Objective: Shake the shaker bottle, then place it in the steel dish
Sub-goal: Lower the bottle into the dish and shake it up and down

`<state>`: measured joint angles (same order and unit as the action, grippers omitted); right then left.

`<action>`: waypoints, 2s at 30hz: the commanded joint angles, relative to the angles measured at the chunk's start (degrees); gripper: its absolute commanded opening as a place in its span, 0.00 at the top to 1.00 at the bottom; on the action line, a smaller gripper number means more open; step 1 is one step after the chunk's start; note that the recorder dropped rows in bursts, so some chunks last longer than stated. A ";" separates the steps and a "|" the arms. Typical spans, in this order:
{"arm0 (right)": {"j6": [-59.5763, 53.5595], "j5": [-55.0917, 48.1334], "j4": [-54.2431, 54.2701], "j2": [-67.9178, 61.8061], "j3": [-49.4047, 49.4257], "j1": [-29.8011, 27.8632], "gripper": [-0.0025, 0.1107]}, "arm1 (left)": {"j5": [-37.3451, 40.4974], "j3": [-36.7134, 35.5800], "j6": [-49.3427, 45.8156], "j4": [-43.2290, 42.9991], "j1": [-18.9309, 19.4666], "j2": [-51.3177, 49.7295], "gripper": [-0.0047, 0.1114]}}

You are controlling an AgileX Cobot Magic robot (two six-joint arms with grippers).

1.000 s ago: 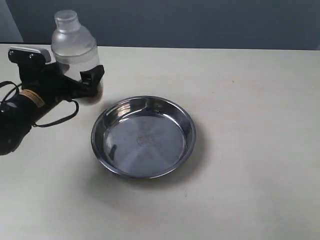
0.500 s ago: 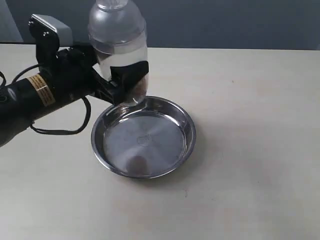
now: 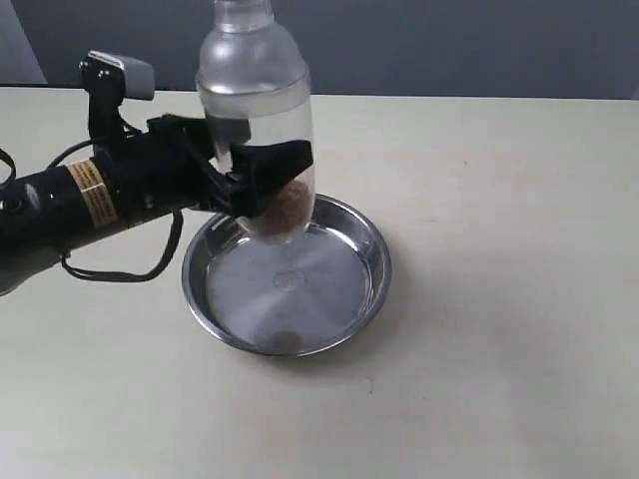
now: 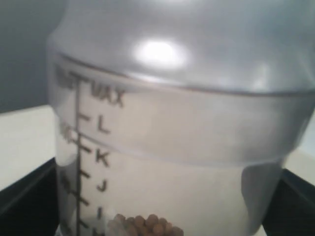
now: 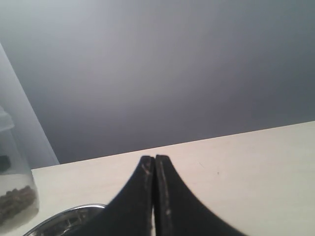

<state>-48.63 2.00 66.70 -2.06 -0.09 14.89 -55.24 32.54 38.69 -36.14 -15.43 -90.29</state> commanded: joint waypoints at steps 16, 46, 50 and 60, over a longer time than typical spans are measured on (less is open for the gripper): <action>-0.20 -0.64 0.03 0.21 0.09 -0.05 0.99 | 11.99 0.49 -11.77 10.98 -9.31 -7.99 0.96; -0.20 0.06 0.03 0.21 0.09 -0.05 0.99 | -9.83 -1.67 -12.70 11.48 -5.23 -0.88 0.96; -0.20 -0.06 0.03 0.21 0.09 -0.05 0.99 | 19.53 0.84 -14.57 9.24 -7.08 -1.45 0.96; -0.20 -0.11 0.03 0.21 0.09 -0.05 0.99 | 3.98 -1.33 -11.64 5.80 -4.61 -6.77 0.96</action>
<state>-48.63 1.83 66.70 -2.06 -0.09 14.89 -44.97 33.68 25.93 -30.32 -21.18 -92.62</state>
